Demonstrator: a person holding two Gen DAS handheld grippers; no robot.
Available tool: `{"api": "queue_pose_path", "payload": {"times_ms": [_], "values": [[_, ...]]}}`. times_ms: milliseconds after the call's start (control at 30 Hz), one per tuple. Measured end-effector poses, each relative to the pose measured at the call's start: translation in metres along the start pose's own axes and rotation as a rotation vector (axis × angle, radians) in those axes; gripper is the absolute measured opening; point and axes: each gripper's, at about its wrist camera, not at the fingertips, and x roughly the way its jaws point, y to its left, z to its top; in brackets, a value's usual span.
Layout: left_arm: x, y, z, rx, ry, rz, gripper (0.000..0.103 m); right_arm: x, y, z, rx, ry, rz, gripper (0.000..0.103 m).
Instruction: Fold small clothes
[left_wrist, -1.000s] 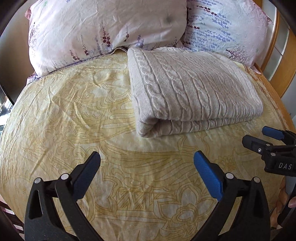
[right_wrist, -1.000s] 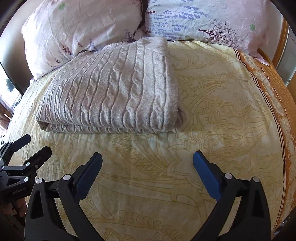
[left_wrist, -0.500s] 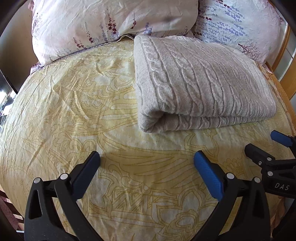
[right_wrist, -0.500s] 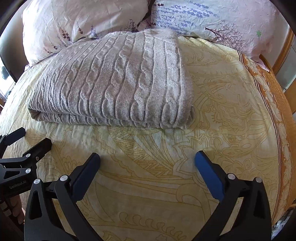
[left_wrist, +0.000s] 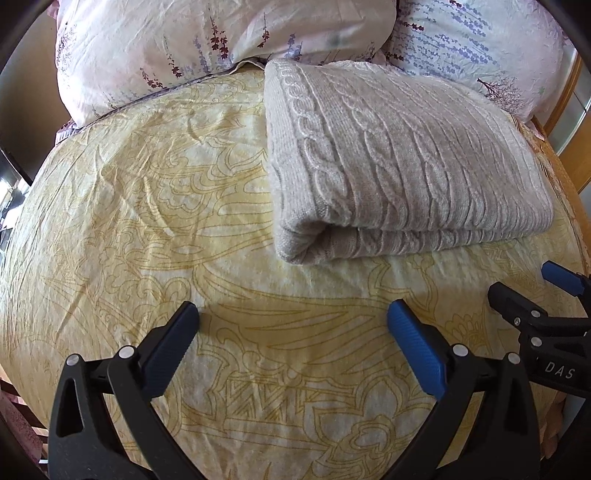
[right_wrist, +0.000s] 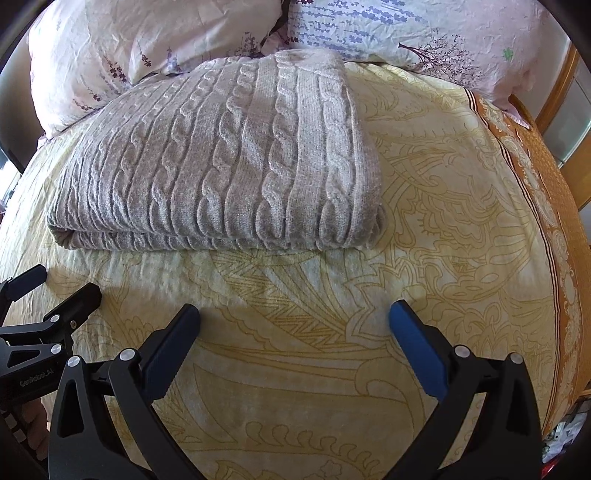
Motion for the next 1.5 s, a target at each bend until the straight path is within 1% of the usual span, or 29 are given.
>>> {"api": "queue_pose_path", "payload": {"times_ms": [1500], "values": [[0.0026,0.0003,0.0005,-0.005,0.007,0.003,0.101,-0.0004,-0.0003,0.0007,-0.003,0.0,0.001,0.102]]}}
